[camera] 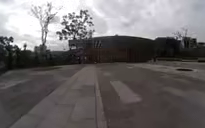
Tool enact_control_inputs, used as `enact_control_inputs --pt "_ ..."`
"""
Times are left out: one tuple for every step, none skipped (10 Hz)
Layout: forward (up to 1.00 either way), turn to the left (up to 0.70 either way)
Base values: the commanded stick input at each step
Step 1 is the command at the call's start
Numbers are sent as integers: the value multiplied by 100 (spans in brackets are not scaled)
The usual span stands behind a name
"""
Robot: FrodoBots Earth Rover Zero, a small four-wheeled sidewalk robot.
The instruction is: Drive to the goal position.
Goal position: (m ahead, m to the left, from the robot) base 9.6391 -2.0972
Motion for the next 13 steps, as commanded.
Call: enact_control_inputs --pt "85 0" --pt "85 0" --pt "85 0" --pt "85 0" --pt "85 0" --pt "85 0" --pt "85 0" --pt "85 0" --pt "85 0" --pt "85 0" --pt "85 0" --pt "85 0" --pt "85 0"
